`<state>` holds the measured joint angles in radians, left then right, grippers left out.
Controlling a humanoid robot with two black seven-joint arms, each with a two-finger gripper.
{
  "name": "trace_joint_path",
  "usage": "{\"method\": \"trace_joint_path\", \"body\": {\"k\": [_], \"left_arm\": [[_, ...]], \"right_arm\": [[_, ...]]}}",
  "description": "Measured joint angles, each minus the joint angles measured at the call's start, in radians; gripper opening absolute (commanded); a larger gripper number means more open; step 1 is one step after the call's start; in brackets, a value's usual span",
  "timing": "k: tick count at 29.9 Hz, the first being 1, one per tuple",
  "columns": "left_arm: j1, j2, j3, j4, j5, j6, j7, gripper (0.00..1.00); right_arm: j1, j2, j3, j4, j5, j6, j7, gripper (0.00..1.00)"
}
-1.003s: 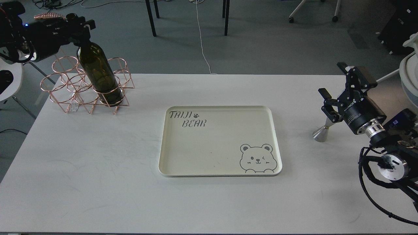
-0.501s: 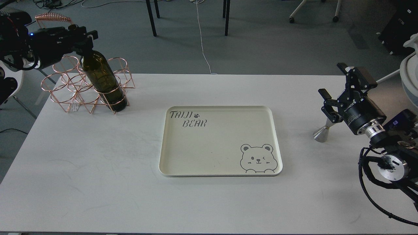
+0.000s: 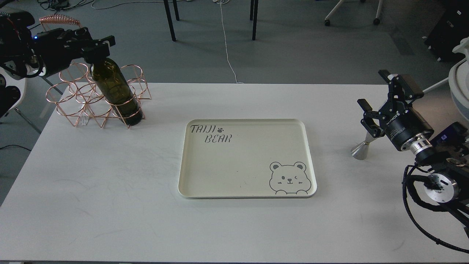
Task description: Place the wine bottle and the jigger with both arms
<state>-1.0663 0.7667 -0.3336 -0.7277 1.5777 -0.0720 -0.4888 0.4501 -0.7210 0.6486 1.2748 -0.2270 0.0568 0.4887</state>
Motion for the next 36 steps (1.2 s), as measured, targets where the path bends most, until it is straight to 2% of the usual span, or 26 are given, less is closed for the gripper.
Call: {"method": "trace_joint_path", "body": {"k": [5, 10, 14, 18, 24, 28, 34, 36], "left_arm": [[0.021, 0.084, 0.019, -0.07, -0.102, -0.047, 0.0, 0.96], [0.099, 0.234, 0.016, -0.253, -0.28, -0.117, 0.0, 0.96], [0.187, 0.354, 0.01, -0.46, -0.613, -0.177, 0.0, 0.98], [0.214, 0.391, 0.005, -0.6, -0.934, -0.218, 0.0, 0.98], [0.229, 0.316, -0.054, -0.644, -1.149, -0.228, 0.0, 0.98], [0.3, 0.223, -0.145, -0.64, -1.211, -0.228, 0.0, 0.98], [0.593, 0.043, -0.465, -0.635, -1.22, -0.237, 0.002, 0.98], [0.707, -0.034, -0.59, -0.629, -1.219, -0.249, 0.045, 0.98]], "right_arm": [[0.0, 0.0, 0.003, 0.0, 0.0, 0.0, 0.0, 0.97], [0.0, -0.001, 0.011, 0.003, 0.0, 0.0, 0.0, 0.97], [0.0, 0.012, 0.023, 0.003, 0.0, 0.0, 0.0, 0.99], [-0.001, 0.036, 0.037, 0.002, 0.0, 0.0, 0.0, 0.99], [-0.002, 0.07, 0.045, 0.0, 0.001, 0.0, 0.0, 0.99], [-0.009, 0.087, 0.061, 0.0, 0.001, 0.0, 0.0, 0.99], [-0.028, 0.096, 0.087, 0.002, 0.003, 0.0, 0.0, 0.99], [-0.031, 0.103, 0.092, 0.003, 0.003, 0.0, 0.0, 0.99]]}}
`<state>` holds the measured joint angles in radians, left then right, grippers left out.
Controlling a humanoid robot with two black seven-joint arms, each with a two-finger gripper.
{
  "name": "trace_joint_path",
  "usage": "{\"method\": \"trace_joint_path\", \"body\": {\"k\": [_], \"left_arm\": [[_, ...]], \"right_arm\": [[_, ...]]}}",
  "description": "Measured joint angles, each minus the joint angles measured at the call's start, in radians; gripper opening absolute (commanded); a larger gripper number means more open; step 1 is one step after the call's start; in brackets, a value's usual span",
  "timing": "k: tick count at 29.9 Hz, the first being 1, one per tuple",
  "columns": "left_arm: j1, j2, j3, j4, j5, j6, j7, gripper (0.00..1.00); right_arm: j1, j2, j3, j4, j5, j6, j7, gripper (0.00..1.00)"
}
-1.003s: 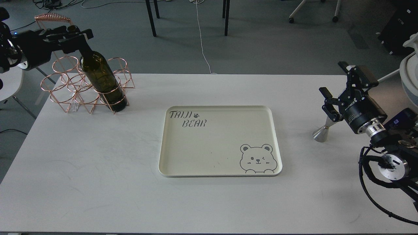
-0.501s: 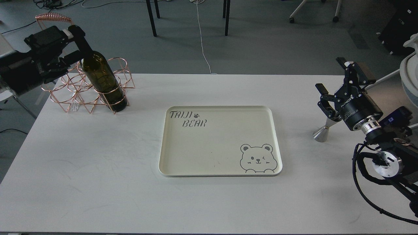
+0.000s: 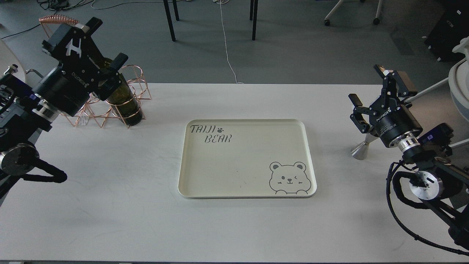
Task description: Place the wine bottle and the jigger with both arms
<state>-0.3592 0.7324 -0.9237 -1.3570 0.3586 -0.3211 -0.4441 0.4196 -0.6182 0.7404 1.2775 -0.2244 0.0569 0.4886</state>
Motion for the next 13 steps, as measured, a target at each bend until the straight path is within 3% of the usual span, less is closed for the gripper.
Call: {"method": "trace_joint_path", "body": {"k": [5, 13], "left_arm": [[0.172, -0.159, -0.182, 0.029, 0.005, -0.041, 0.112, 0.98], [0.237, -0.241, -0.208, 0.072, 0.078, -0.035, 0.131, 0.98]], "right_arm": [[-0.003, 0.006, 0.002, -0.001, 0.0, 0.0, 0.0, 0.99], [-0.005, 0.009, 0.002, 0.0, -0.001, 0.001, 0.0, 0.99]]}}
